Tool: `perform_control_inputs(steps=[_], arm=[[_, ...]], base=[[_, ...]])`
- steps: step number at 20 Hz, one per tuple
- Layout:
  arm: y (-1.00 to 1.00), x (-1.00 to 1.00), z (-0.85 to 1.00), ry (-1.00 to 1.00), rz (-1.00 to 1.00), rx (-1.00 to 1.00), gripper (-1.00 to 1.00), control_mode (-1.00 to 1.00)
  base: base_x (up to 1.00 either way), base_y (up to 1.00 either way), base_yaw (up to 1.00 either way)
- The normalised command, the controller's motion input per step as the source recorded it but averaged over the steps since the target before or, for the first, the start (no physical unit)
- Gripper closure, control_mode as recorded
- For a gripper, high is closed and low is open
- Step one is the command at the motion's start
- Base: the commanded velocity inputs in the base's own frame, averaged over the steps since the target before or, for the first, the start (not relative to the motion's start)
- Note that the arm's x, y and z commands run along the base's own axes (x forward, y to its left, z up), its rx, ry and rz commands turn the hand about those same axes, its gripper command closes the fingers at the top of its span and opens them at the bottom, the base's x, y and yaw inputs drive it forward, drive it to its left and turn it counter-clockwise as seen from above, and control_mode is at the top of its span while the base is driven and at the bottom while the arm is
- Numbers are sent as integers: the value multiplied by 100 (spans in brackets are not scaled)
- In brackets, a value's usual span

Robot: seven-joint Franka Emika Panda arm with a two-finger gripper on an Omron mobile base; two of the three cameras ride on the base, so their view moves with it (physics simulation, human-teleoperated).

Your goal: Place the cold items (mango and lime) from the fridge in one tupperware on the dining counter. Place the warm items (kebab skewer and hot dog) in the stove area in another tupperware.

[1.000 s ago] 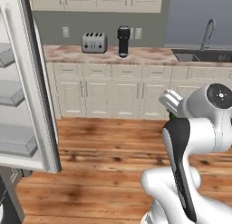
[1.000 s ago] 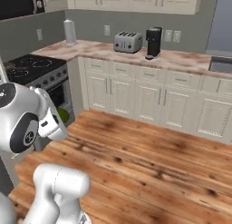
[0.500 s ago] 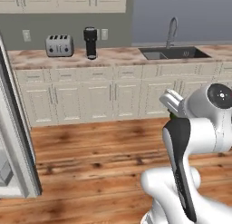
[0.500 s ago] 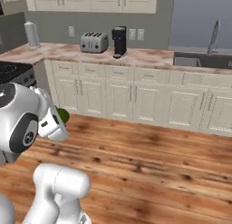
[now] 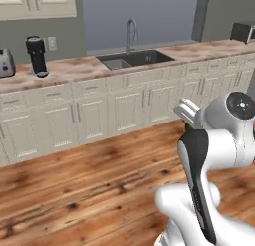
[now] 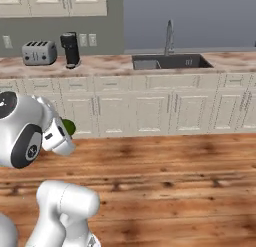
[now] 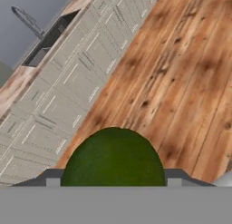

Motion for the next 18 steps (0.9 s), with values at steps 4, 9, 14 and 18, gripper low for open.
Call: perform_control_inputs(steps=[4, 9, 14, 18], arm=[[0, 0, 0, 0, 0, 0, 100, 100], [0, 0, 0, 0, 0, 0, 100, 100], [0, 0, 0, 0, 0, 0, 100, 100], [0, 0, 0, 0, 0, 0, 100, 100]], base=[[9, 0, -74], [-40, 0, -57], [-77, -25, -46], [-80, -40, -46]])
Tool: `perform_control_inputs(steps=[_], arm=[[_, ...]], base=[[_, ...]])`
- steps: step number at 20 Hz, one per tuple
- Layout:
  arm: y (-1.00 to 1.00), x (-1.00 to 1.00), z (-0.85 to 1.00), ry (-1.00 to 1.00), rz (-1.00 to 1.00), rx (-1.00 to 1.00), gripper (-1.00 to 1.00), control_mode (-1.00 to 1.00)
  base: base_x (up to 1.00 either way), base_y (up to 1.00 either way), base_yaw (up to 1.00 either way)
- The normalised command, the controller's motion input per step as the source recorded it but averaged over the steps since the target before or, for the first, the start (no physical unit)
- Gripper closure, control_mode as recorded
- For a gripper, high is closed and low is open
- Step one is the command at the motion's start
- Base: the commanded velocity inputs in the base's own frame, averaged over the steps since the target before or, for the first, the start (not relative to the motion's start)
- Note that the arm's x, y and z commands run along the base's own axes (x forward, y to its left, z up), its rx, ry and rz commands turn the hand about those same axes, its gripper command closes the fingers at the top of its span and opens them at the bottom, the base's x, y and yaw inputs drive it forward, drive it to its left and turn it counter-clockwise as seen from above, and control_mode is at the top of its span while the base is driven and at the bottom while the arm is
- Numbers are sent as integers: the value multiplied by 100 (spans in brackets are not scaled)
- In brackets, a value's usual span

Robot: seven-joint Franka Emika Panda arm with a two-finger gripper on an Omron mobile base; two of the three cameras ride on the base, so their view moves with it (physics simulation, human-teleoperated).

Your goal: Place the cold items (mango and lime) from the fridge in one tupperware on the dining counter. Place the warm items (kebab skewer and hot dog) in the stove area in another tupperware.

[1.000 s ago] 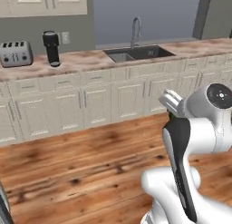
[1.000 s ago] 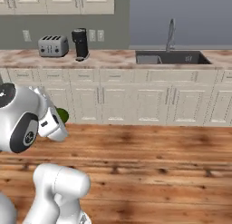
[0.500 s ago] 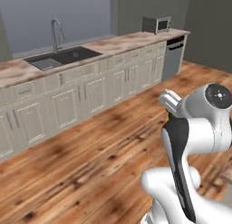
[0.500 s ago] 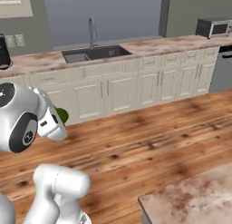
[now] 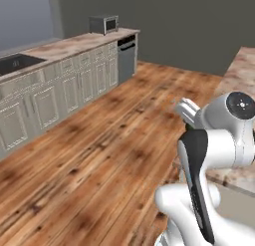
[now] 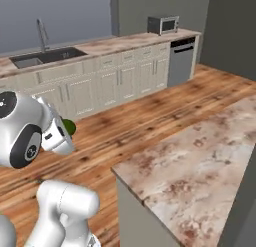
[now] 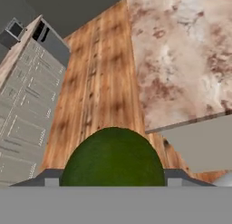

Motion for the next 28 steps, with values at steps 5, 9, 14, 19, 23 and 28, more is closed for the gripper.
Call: perform_control_inputs(steps=[5, 9, 14, 19, 23, 28], arm=[[0, 0, 0, 0, 0, 0, 100, 100], [0, 0, 0, 0, 0, 0, 100, 100], [0, 0, 0, 0, 0, 0, 100, 100], [0, 0, 0, 0, 0, 0, 100, 100], [0, 0, 0, 0, 0, 0, 100, 100], [0, 0, 0, 0, 0, 0, 100, 100]], base=[[-61, -40, -49], [-49, -51, -48], [-88, -11, -50], [-97, 1, -48], [-33, -51, -37], [0, -94, -26]])
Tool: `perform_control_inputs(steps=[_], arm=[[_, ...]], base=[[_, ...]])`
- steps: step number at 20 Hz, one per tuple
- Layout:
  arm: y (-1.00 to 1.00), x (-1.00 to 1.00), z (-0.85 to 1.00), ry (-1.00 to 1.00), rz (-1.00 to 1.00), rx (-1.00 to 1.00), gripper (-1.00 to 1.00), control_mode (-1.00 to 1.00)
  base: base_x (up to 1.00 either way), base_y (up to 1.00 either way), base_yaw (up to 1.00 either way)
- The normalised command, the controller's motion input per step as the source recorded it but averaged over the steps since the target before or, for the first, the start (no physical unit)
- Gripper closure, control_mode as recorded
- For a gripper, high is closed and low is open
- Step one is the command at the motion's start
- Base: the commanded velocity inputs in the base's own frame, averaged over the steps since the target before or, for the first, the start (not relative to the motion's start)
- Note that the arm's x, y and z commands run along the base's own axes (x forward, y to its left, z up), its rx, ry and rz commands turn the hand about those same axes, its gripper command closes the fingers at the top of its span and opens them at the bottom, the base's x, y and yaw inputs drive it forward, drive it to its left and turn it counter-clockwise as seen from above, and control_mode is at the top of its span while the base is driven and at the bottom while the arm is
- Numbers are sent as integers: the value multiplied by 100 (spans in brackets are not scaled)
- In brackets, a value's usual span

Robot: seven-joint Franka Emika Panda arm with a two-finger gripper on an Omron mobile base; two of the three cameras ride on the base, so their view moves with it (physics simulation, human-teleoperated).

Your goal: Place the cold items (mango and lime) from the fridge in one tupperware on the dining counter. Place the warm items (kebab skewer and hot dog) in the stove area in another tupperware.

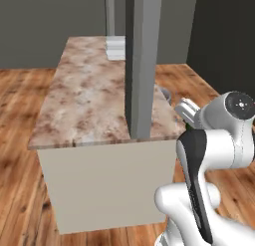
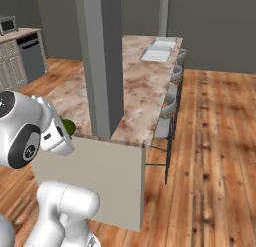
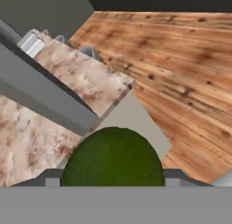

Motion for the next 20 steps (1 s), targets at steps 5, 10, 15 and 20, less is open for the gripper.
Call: perform_control_inputs(steps=[5, 10, 15, 20], arm=[[0, 0, 0, 0, 0, 0, 100, 100], [0, 0, 0, 0, 0, 0, 100, 100], [0, 0, 0, 0, 0, 0, 100, 100], [0, 0, 0, 0, 0, 0, 100, 100]], base=[[0, -100, -20], [23, -95, -14], [85, -49, -1], [100, -42, 7]])
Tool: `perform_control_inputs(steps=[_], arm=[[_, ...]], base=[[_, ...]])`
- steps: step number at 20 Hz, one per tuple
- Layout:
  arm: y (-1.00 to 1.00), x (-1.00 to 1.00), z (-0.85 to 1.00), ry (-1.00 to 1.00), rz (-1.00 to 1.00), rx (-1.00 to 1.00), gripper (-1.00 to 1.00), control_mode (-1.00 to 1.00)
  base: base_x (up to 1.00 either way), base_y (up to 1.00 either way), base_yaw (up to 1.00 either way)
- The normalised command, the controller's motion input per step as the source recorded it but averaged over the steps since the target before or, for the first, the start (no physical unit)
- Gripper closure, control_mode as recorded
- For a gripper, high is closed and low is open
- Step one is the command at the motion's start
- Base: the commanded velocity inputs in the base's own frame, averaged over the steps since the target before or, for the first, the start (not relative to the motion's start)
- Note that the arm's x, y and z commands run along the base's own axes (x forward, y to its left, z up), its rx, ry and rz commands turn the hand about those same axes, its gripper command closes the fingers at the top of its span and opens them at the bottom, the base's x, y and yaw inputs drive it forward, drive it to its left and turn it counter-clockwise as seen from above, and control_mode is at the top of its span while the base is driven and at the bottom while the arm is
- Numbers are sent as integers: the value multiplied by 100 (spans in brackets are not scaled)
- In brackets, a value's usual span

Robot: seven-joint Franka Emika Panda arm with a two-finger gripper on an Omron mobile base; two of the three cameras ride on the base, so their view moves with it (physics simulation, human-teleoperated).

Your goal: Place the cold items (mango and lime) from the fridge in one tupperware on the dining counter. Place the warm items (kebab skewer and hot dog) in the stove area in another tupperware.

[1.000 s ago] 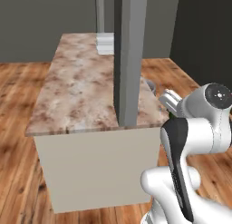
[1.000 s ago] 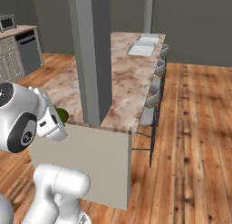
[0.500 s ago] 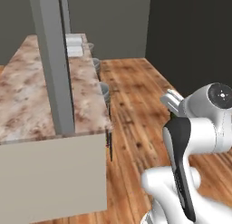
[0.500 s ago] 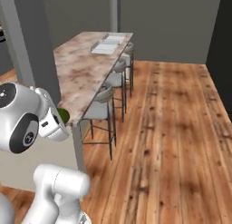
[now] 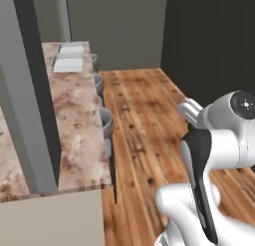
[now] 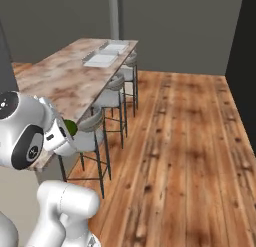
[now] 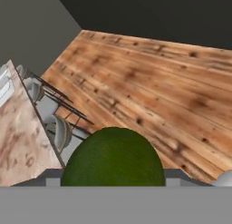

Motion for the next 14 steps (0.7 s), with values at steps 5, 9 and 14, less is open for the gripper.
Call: perform_control_inputs(steps=[5, 9, 14], arm=[[0, 0, 0, 0, 0, 0, 100, 100], [0, 0, 0, 0, 0, 0, 100, 100], [0, 0, 0, 0, 0, 0, 100, 100]], base=[[100, -79, 9], [97, -86, 8], [82, -77, 15]])
